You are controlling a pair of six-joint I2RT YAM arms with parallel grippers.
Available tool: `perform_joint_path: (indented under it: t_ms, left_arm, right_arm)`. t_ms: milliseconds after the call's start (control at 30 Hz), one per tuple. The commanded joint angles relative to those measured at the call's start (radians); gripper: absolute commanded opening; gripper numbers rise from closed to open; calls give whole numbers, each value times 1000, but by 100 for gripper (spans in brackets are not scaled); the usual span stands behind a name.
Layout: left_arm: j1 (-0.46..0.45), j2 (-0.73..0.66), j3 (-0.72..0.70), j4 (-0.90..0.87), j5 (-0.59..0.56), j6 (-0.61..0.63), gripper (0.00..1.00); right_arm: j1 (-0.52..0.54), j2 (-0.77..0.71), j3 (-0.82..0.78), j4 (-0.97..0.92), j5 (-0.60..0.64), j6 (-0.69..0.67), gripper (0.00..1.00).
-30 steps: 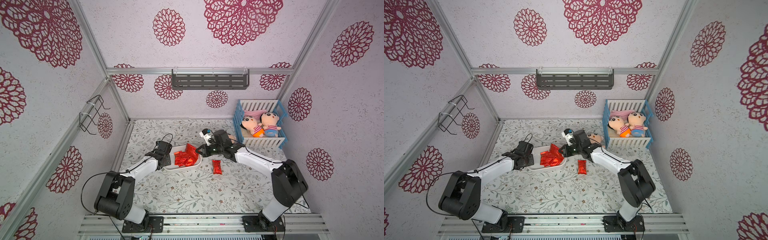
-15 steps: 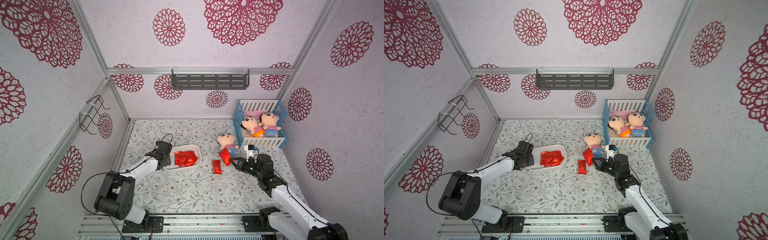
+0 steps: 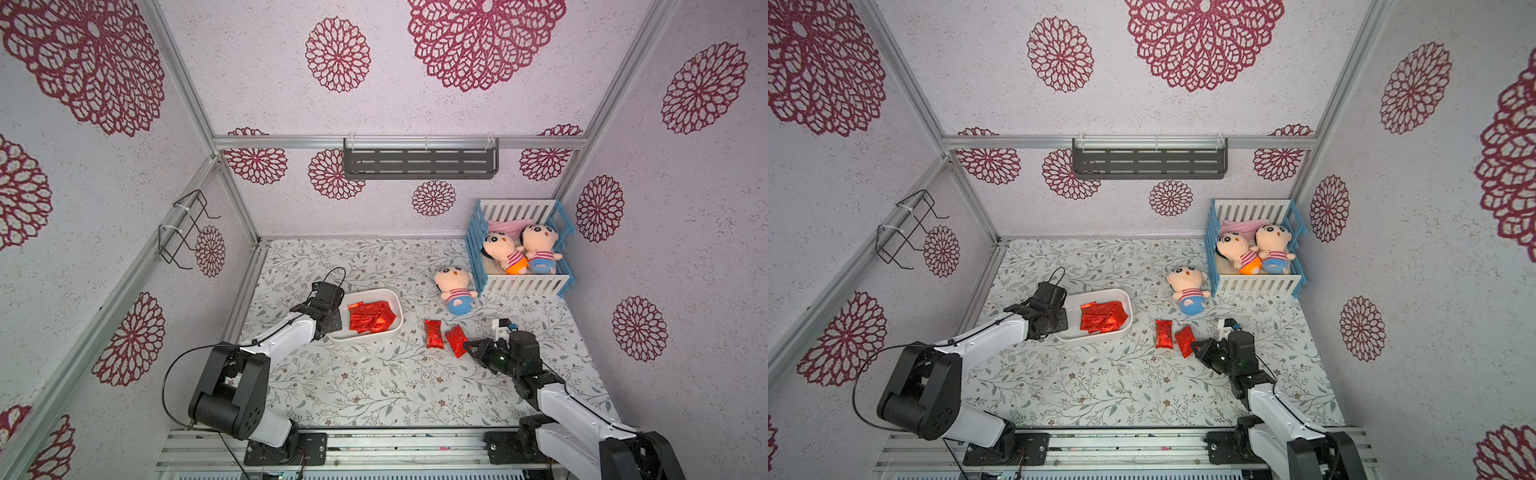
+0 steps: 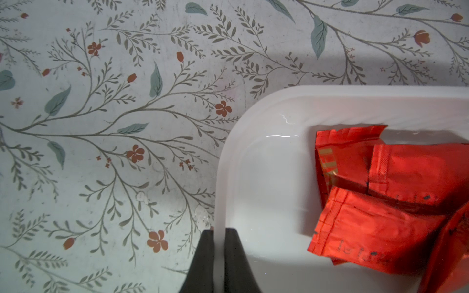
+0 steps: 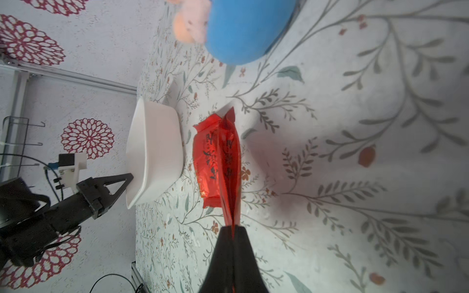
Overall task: Take the tea bags out of the storage box
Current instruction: Place the tea bag at the center of the board.
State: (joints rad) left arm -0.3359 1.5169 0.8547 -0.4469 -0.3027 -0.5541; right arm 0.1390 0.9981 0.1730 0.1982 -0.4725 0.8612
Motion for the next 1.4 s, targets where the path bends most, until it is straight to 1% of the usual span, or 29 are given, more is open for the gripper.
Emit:
perform_joint_path:
  t_ms: [0, 100, 267, 367, 500, 567, 733, 833, 1200, 1367]
  left_arm:
    - [-6, 31, -19, -55, -21, 6, 0]
    - [-5, 31, -19, -55, -21, 6, 0]
    - [-8, 30, -20, -56, -23, 5, 0]
    - [-8, 30, -20, -55, -23, 6, 0]
    - [-7, 32, -20, -56, -24, 5, 0]
    - [-8, 31, -20, -56, -24, 6, 0]
    - [-9, 33, -19, -56, -26, 6, 0]
    - [-12, 32, -19, -56, -27, 5, 0]
    - [-12, 32, -17, -59, -32, 5, 0]
    - [-14, 32, -17, -59, -33, 5, 0]
  right_arm:
    - [-16, 29, -20, 186, 40, 55, 0]
    - [-39, 100, -45, 272, 43, 85, 0]
    - [-41, 211, -64, 398, 44, 137, 0]
    - [-41, 250, -68, 454, 37, 181, 0]
    - [-41, 277, -88, 525, 61, 248, 0]
    - [-41, 309, -101, 596, 46, 285, 0]
    - [-41, 413, -101, 692, 15, 311, 0]
    - [-41, 480, -110, 770, -6, 340, 4]
    - [-39, 763, -183, 1219, -28, 514, 5]
    - [-39, 936, -205, 1472, -25, 600, 5]
